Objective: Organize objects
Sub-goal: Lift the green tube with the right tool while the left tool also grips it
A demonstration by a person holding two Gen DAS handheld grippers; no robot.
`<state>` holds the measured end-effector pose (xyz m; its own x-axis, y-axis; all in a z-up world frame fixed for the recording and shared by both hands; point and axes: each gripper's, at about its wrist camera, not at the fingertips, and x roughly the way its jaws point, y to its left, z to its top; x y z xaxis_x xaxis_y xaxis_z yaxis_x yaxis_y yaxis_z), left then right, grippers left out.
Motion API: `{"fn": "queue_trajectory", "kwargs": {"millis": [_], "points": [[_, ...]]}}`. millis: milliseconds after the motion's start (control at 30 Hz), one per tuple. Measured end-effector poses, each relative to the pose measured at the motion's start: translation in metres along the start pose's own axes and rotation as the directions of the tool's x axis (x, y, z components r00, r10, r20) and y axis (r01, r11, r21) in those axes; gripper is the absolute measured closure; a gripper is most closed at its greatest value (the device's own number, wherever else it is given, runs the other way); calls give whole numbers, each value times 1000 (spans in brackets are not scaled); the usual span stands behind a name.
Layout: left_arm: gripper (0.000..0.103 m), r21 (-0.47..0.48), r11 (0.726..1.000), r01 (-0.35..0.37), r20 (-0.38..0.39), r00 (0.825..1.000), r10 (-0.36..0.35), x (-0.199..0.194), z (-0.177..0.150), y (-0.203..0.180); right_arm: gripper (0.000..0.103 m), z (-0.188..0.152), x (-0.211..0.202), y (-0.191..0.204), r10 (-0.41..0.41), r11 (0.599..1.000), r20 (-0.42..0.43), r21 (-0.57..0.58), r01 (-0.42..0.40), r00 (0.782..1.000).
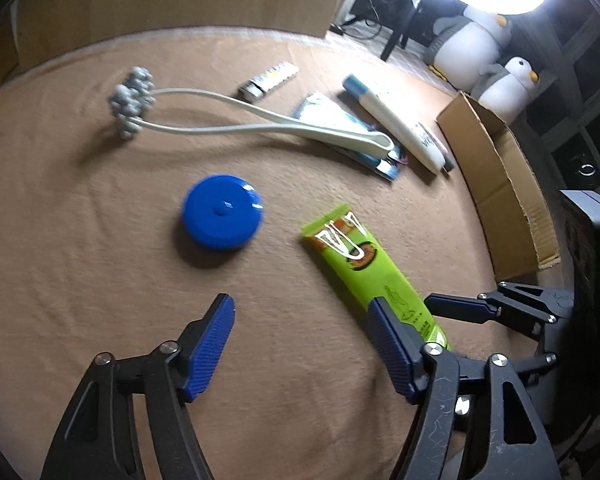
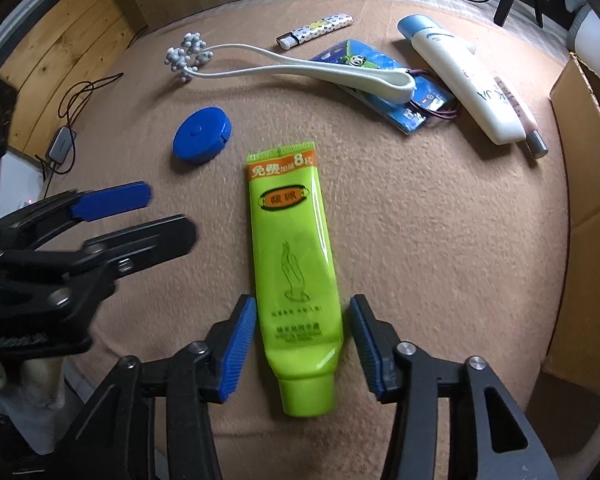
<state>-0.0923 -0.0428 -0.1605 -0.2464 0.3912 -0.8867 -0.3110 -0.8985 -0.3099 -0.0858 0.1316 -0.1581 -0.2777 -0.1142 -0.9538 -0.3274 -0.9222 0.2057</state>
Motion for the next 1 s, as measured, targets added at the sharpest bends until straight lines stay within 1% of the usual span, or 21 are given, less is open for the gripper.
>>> {"fn": "queue_trajectory", "kwargs": {"millis": [100,167,267,333,433,500,567,600,700,767,900,1000], "points": [[37,2,1000,3,-22,1000,-3,13,3,-6,53,-5,0,1,-15,1000,2,-27,15,1000],[45,-1,1000,6,-39,999,-6,22,6,-10,53,-7,0,4,-31,998,10,-47,32,999],[45,8,1000,6,-34,999,-6,26,12,-15,53,-11,2,9,-59,995,16,-79,60,998],[49,4,1000,19,-36,999,-19,29,15,-17,53,-11,2,12,-76,992,20,-96,78,997],[57,5,999,35,-43,998,-35,32,17,-22,63,-13,2,14,-94,989,32,-113,97,995],[62,7,999,45,-45,998,-44,34,17,-25,64,-14,1,12,-84,990,37,-108,88,996],[70,-3,997,73,-49,996,-73,35,18,-27,64,-15,0,9,-72,993,47,-95,76,996],[72,-9,996,88,-52,995,-88,36,18,-28,65,-16,-1,8,-65,993,54,-92,70,996],[72,-13,994,110,-49,993,-110,36,18,-30,65,-19,-4,5,-57,995,77,-75,63,995],[72,-24,990,140,-55,989,-141,36,17,-31,65,-20,-5,4,-56,996,89,-69,62,994],[72,-39,986,159,-64,985,-162,40,17,-35,65,-22,-8,1,-54,996,113,-64,61,992],[72,-42,985,168,-67,983,-171,42,16,-38,65,-20,-9,2,-55,996,114,-59,62,992]]}}
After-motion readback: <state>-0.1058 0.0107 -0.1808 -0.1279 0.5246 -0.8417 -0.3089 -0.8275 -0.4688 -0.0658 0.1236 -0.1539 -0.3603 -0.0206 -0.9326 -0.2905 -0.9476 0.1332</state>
